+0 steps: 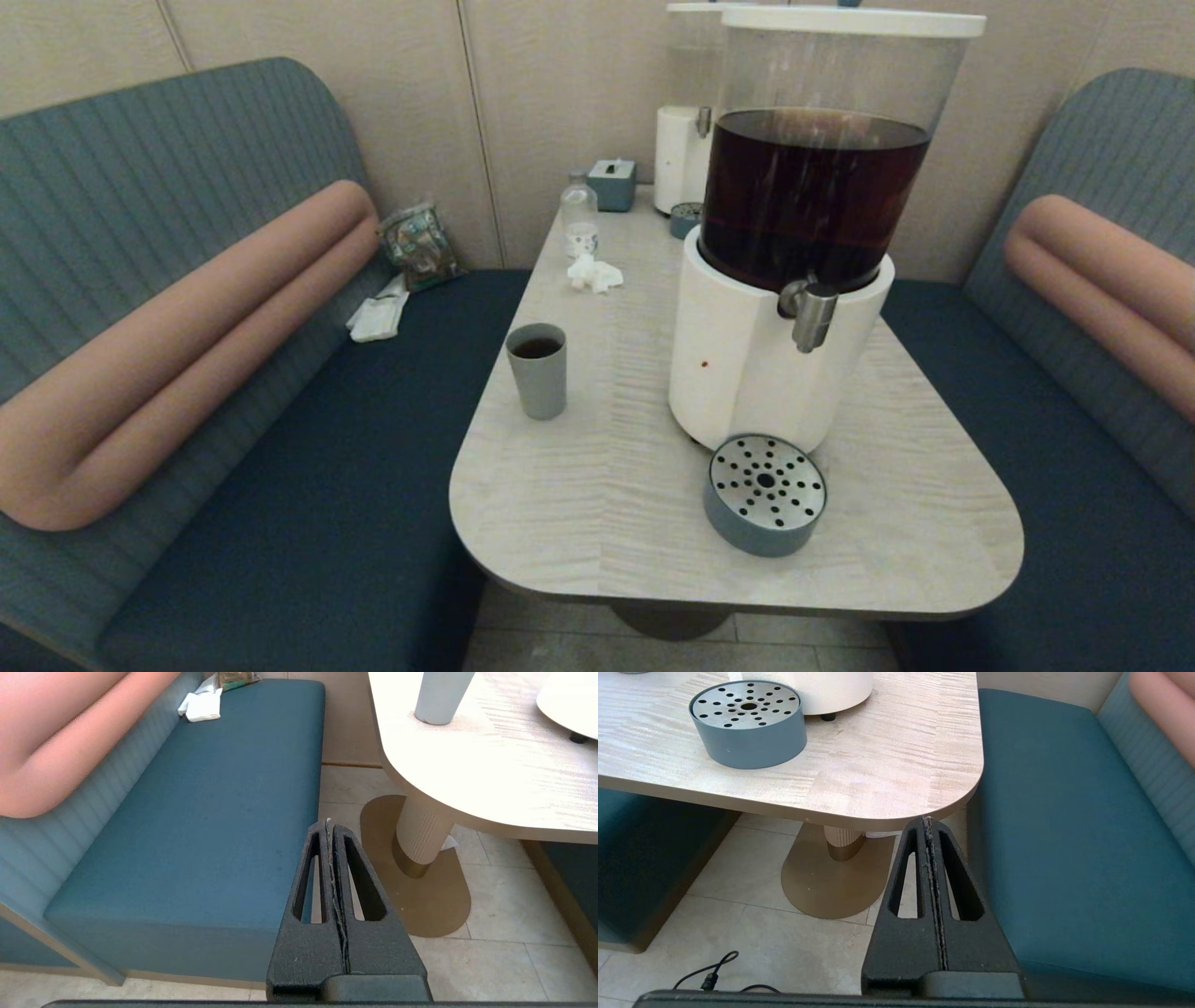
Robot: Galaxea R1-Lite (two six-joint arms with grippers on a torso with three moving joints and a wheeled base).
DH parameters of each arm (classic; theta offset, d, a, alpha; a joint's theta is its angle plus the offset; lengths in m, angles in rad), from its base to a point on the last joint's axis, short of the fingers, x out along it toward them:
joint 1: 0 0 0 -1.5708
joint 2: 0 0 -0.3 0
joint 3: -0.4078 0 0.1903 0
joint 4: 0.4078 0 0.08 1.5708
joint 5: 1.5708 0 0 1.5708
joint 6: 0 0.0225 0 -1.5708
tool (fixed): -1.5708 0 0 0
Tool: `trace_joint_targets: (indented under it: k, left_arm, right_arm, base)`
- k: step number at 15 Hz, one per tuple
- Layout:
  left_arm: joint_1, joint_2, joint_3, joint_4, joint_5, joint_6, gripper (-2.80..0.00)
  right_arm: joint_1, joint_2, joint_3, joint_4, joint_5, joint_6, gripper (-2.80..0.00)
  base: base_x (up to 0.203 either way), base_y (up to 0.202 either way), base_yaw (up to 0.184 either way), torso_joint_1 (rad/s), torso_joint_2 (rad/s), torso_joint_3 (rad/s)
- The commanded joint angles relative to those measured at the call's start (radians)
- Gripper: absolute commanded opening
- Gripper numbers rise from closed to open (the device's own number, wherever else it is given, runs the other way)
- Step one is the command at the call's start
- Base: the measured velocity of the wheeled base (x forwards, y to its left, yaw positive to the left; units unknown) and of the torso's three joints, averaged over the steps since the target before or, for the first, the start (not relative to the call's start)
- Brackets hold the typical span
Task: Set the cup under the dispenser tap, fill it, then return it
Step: Pick up the cup
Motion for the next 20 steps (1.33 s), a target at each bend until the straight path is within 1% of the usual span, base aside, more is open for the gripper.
trace_joint_targets:
  k: [1, 5, 7, 10, 14, 15, 17, 19, 20]
  left_arm:
    - [0.0, 0.0, 0.0, -0.003, 0.0, -0.004, -2.8]
    - [0.0, 0.0, 0.0, -0.003, 0.0, -0.005, -2.8]
    - [0.0, 0.0, 0.0, 0.0, -0.002, 0.007, -2.8]
    - [0.0, 0.0, 0.0, 0.0, -0.006, 0.008, -2.8]
    - [0.0, 0.0, -0.006, -0.005, -0.017, 0.043, -2.8]
    - [0.0, 0.0, -0.036, 0.001, -0.036, 0.046, -2.8]
    - [0.0, 0.036, -0.199, 0.045, -0.106, 0.035, -2.8]
    - [-0.004, 0.167, -0.312, 0.07, -0.16, -0.002, -2.8]
    - [-0.014, 0.274, -0.362, 0.052, -0.177, -0.024, -2.8]
  right_arm:
    - [-0.001, -0.002, 0.0, 0.0, 0.001, -0.001, -2.8]
    - [0.001, -0.002, 0.0, 0.0, 0.001, -0.001, -2.8]
    - [0.001, -0.002, 0.0, 0.0, 0.001, -0.001, -2.8]
    - [0.001, -0.002, 0.0, 0.0, 0.001, -0.001, -2.8]
    - [0.001, -0.002, 0.0, 0.0, 0.001, -0.001, -2.8]
    - [0.001, -0.002, 0.0, 0.0, 0.001, -0.001, -2.8]
    - [0.001, -0.002, 0.0, 0.0, 0.001, -0.001, -2.8]
    - [0.001, -0.002, 0.0, 0.0, 0.001, -0.001, -2.8]
    - [0.001, -0.002, 0.0, 0.0, 0.001, -0.001, -2.8]
  base:
    - [0.0, 0.0, 0.0, 0.0, 0.0, 0.0]
    - [0.0, 0.0, 0.0, 0.0, 0.0, 0.0]
    - [0.0, 0.0, 0.0, 0.0, 0.0, 0.0]
    - [0.0, 0.0, 0.0, 0.0, 0.0, 0.0]
    - [0.0, 0.0, 0.0, 0.0, 0.0, 0.0]
    - [0.0, 0.0, 0.0, 0.0, 0.0, 0.0]
    - [0.0, 0.0, 0.0, 0.0, 0.0, 0.0]
    - [0.0, 0.0, 0.0, 0.0, 0.0, 0.0]
    - [0.0, 0.0, 0.0, 0.0, 0.0, 0.0]
